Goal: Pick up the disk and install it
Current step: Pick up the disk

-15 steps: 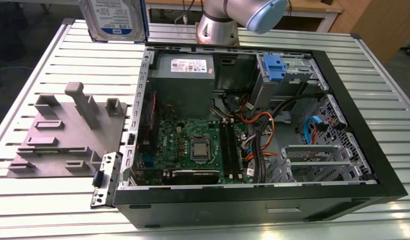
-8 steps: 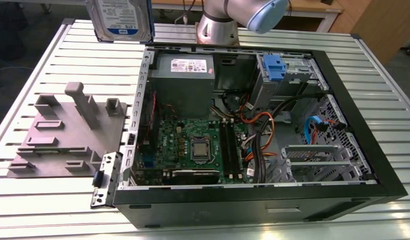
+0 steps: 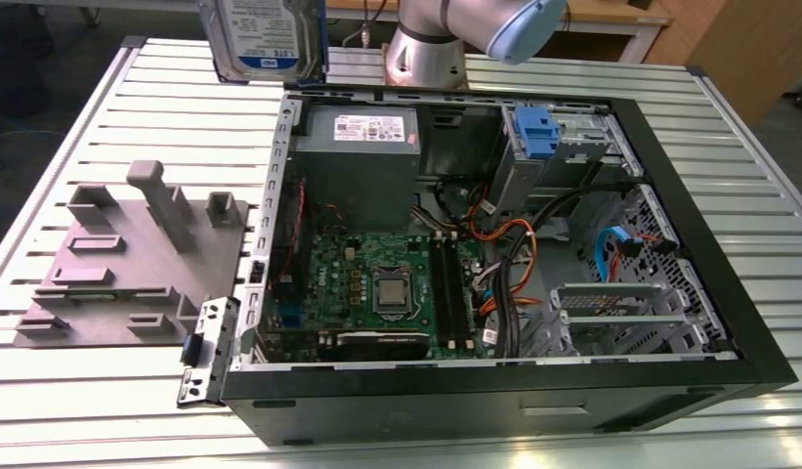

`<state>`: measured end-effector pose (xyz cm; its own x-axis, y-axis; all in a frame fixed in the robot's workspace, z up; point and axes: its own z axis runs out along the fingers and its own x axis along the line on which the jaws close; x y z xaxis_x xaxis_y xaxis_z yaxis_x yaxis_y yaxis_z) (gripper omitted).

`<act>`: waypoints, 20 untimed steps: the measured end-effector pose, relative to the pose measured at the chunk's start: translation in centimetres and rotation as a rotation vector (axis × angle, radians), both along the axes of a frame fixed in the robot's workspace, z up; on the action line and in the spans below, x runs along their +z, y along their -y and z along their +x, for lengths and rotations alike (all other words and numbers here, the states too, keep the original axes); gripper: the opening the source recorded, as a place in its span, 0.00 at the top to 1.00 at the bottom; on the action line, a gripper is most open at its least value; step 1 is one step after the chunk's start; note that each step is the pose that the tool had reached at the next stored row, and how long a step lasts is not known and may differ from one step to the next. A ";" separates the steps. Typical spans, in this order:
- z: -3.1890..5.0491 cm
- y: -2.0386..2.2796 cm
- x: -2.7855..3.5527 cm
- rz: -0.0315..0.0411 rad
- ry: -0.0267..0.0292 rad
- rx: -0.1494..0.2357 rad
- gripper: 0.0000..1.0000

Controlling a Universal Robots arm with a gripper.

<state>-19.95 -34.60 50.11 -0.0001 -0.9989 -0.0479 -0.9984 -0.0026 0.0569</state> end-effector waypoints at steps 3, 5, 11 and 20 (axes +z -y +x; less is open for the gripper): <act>0.88 0.00 0.00 0.0000 0.0000 0.000 0.65; 1.19 0.00 0.00 0.0000 0.0000 0.000 0.65; 2.06 0.00 0.00 0.0000 -0.0001 0.000 0.65; 3.02 0.00 0.00 -0.0001 -0.0001 0.000 0.65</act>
<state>-16.93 -34.60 50.12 -0.0001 -0.9989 -0.0479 -0.9984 -0.0026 0.0570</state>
